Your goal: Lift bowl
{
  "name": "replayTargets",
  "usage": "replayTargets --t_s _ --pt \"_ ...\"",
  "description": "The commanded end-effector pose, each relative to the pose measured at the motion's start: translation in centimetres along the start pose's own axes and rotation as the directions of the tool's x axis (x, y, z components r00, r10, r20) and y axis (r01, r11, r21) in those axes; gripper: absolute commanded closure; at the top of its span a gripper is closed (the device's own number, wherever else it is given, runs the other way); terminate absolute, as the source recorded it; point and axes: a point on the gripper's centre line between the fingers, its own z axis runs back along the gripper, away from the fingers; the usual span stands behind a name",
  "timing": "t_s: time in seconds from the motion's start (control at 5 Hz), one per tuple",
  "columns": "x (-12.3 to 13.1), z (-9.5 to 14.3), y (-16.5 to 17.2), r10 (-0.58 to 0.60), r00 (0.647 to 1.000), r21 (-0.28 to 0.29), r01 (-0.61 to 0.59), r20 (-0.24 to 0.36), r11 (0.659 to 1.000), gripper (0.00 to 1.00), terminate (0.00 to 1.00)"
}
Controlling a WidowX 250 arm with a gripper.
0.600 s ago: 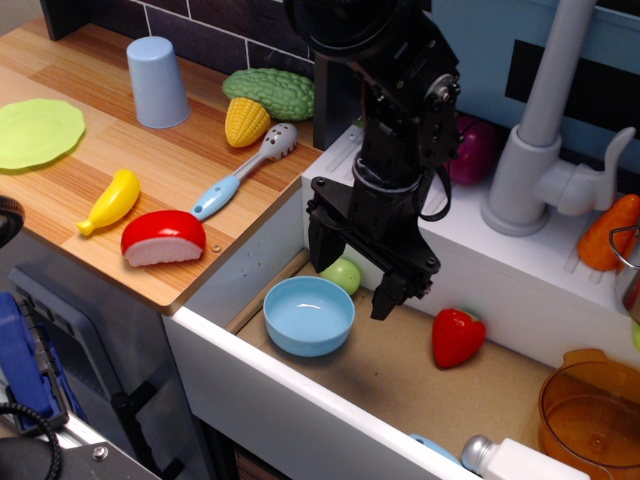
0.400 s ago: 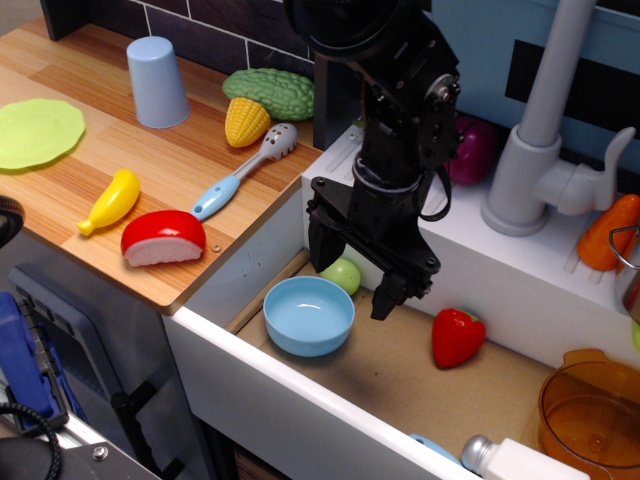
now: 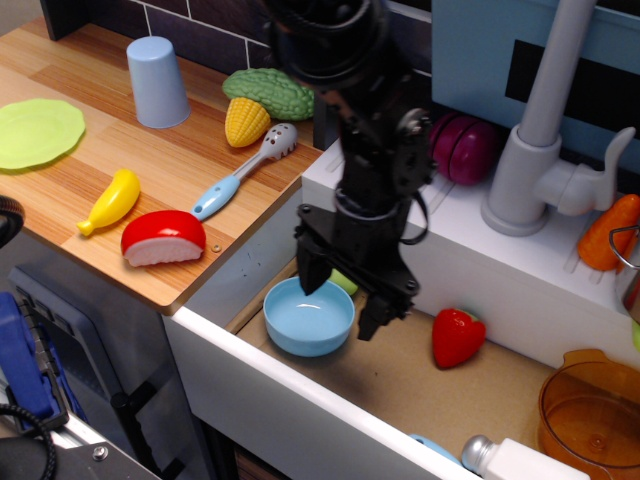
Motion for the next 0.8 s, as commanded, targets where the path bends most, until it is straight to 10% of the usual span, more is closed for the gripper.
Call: replayTargets --t_s 0.0,0.4,0.6 --pt "0.2 -1.7 0.5 -0.021 0.998 -0.010 0.021 0.060 1.000 0.00 0.00" --pt "-0.1 -4.3 0.9 -0.022 0.995 -0.056 0.027 0.093 0.998 0.00 0.00" --pt "-0.2 -4.8 0.9 -0.016 0.995 -0.061 0.022 0.097 0.998 1.00 0.00"
